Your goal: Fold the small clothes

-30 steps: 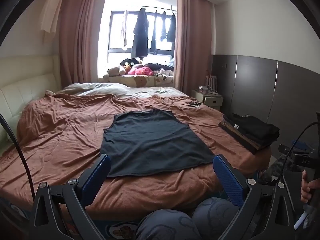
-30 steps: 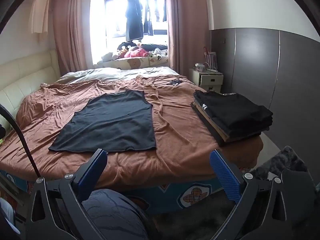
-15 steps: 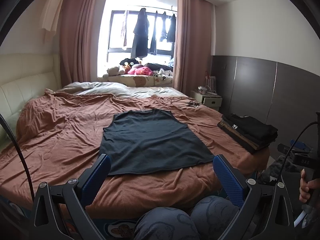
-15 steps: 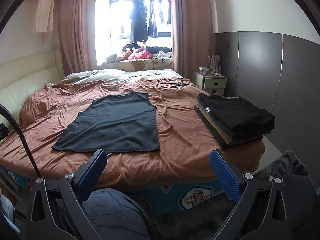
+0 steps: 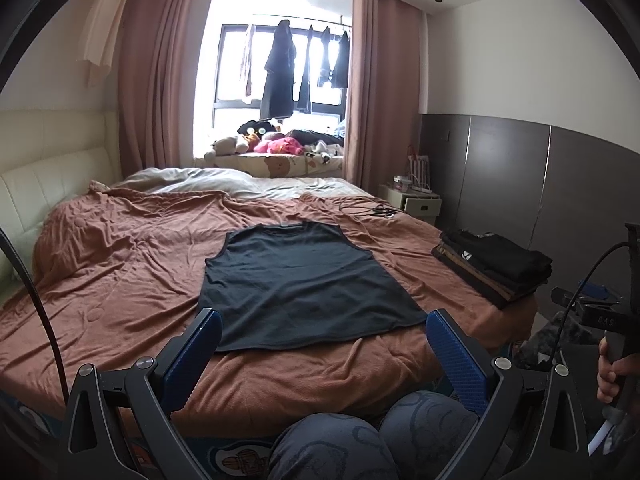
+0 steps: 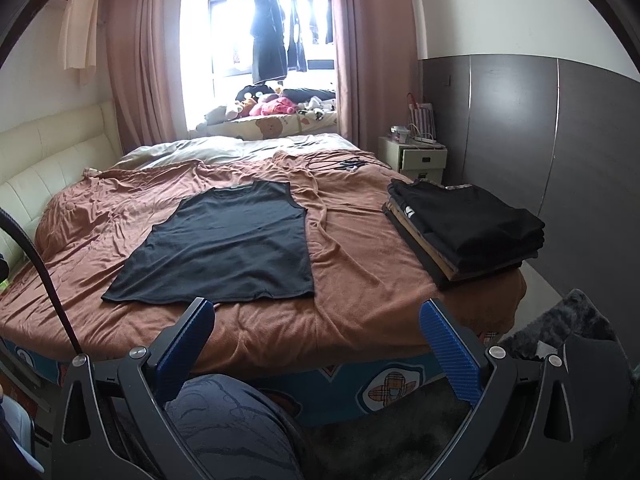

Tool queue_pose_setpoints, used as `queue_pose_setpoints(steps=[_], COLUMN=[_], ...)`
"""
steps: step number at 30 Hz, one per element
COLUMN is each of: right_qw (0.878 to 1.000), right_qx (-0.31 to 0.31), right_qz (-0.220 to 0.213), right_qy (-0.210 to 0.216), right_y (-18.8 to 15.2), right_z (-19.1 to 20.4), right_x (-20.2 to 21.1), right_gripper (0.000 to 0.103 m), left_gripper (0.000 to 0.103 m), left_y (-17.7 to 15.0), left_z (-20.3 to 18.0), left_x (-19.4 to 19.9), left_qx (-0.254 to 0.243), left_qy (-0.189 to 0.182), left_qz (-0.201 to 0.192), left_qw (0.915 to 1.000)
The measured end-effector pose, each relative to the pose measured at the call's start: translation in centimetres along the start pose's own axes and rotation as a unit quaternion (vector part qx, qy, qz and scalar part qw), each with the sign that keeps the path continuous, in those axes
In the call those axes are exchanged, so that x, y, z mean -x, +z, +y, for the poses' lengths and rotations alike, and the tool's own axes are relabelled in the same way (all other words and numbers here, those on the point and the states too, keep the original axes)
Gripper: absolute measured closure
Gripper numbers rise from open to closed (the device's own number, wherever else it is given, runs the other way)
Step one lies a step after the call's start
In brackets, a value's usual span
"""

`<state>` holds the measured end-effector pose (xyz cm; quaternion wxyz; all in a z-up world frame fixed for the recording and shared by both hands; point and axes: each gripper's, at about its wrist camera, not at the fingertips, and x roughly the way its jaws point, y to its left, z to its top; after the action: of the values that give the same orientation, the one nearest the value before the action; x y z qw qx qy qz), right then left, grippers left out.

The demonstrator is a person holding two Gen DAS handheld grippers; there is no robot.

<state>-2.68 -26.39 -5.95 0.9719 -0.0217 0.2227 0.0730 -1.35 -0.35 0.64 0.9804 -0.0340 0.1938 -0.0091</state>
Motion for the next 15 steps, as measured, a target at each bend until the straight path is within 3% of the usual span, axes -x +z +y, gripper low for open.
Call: queue_pose_setpoints(steps=[15], right_qw=[1.0], right_qx=[0.007], right_qz=[0.002], right_qy=[0.005], right_y=[-0.23], right_z=[0.04], right_x=[0.62], right_gripper=[0.0], left_gripper=[0.0], left_y=[-0.22], left_z=[-0.27], left_x=[0.51], left_qx=[0.002], left_qy=[-0.002], left_qz=[-0.002], left_qw=[1.0])
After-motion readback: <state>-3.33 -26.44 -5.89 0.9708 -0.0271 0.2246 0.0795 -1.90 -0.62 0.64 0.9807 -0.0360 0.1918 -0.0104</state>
